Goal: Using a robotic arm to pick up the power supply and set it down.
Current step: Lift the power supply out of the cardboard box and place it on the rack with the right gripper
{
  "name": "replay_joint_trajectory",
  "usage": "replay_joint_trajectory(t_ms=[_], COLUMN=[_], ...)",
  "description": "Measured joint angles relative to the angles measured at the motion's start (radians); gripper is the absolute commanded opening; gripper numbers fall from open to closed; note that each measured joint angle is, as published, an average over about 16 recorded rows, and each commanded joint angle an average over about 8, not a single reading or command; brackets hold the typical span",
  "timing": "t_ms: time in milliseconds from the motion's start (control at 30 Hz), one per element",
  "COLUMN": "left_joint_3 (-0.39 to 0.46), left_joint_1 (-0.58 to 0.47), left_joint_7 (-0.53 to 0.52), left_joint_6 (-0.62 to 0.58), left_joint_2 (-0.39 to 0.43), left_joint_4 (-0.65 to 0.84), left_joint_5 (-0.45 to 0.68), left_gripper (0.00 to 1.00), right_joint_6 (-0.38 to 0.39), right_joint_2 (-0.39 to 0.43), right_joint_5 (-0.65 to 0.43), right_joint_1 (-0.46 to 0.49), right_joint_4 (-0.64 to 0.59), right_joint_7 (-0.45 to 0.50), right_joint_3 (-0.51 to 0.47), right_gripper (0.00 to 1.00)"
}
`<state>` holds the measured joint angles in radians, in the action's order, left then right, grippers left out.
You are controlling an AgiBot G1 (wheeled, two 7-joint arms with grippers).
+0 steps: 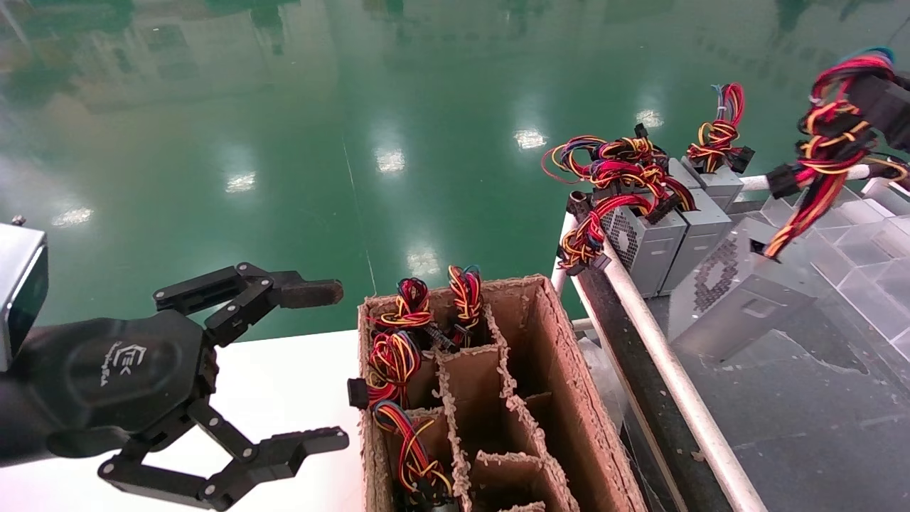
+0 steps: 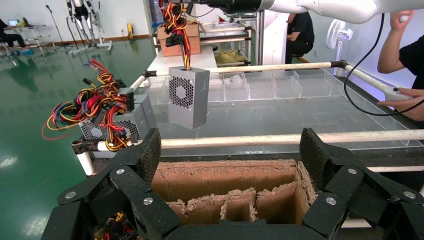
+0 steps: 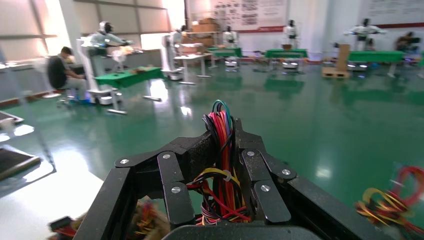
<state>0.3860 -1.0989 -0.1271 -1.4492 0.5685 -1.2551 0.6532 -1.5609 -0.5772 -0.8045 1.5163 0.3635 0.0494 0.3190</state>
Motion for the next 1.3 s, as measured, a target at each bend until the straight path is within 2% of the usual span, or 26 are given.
replay_joint_trajectory(t_ms=[233,733,1300], left_joint_3=[0.0,0.0,0.0], left_joint_1=[0.0,0.0,0.0], left_joint_7=[0.0,0.0,0.0], left_joint_6=[0.0,0.0,0.0], left_joint_2=[0.0,0.0,0.0], left_joint_4=[0.0,0.0,0.0], left_joint_5=[0.0,0.0,0.0], left_gripper=[1.0,1.0,1.0], right_joint_6=[0.069,0.345,0.483], right_joint_2=[0.0,-0.095,-0.213], right_joint_5=[-0.051,-0.175,-0.252], right_joint_1=[0.054,0.181,0.254], right_joint_4=[-0.109,-0.279,-0.332], right_joint_7=[-0.044,-0.098,-0.124], right_joint_3=[0.029,0.097,0.148], right_gripper=[0.0,0.0,0.0])
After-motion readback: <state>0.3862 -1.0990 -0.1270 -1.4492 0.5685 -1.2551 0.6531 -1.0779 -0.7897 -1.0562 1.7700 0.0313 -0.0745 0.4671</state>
